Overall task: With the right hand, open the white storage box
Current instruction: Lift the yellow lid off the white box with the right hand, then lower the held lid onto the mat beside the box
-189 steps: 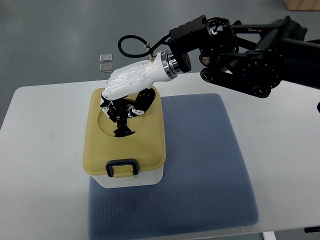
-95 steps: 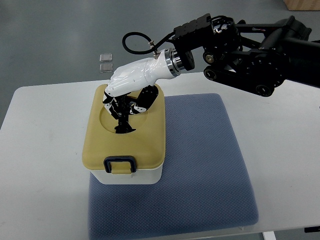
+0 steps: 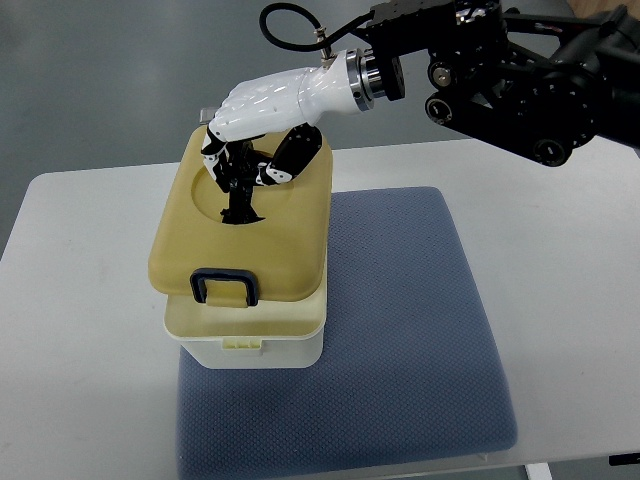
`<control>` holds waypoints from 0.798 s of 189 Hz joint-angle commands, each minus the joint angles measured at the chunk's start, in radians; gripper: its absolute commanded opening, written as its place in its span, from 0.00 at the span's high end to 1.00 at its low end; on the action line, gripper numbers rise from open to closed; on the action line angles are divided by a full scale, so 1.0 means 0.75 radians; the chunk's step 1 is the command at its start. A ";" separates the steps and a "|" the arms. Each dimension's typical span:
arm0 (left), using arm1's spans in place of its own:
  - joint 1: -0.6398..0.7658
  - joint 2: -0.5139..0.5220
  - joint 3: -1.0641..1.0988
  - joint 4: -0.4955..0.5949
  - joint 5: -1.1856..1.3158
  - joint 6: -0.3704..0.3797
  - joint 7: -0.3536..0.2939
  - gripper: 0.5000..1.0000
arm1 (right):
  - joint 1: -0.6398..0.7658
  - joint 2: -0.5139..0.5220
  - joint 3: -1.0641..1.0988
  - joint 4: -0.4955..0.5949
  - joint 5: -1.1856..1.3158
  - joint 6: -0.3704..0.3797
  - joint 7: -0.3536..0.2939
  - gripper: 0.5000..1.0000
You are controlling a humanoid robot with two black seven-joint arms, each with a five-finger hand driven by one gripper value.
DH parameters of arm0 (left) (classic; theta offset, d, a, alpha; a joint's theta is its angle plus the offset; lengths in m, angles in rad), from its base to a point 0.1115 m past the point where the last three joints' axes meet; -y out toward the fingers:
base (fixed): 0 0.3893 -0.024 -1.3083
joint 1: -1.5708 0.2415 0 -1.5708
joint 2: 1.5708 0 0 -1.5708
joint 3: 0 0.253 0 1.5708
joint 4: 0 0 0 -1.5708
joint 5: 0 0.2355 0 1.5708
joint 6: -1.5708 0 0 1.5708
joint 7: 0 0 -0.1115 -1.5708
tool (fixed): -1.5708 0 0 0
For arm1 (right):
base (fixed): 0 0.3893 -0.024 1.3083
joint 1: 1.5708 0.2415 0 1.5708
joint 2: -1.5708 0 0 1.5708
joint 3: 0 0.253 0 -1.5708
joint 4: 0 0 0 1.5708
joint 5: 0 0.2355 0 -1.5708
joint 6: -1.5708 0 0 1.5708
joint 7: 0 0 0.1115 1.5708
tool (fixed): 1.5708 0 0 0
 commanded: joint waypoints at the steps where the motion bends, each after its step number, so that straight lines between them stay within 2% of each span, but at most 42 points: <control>1: 0.000 0.000 0.000 0.000 0.000 0.000 0.000 0.00 | -0.009 -0.061 0.048 -0.012 0.003 -0.003 0.000 1.00; 72: 0.000 0.000 0.000 0.000 0.000 0.000 0.000 0.00 | -0.173 -0.345 0.161 -0.100 0.077 -0.025 0.000 1.00; 87: 0.000 0.000 0.000 0.000 0.000 0.000 0.000 0.00 | -0.224 -0.396 0.171 -0.126 0.093 -0.066 0.000 1.00; 151: 0.000 0.000 0.000 0.000 0.000 0.000 0.000 0.00 | -0.435 -0.458 0.171 -0.142 0.093 -0.187 0.000 1.00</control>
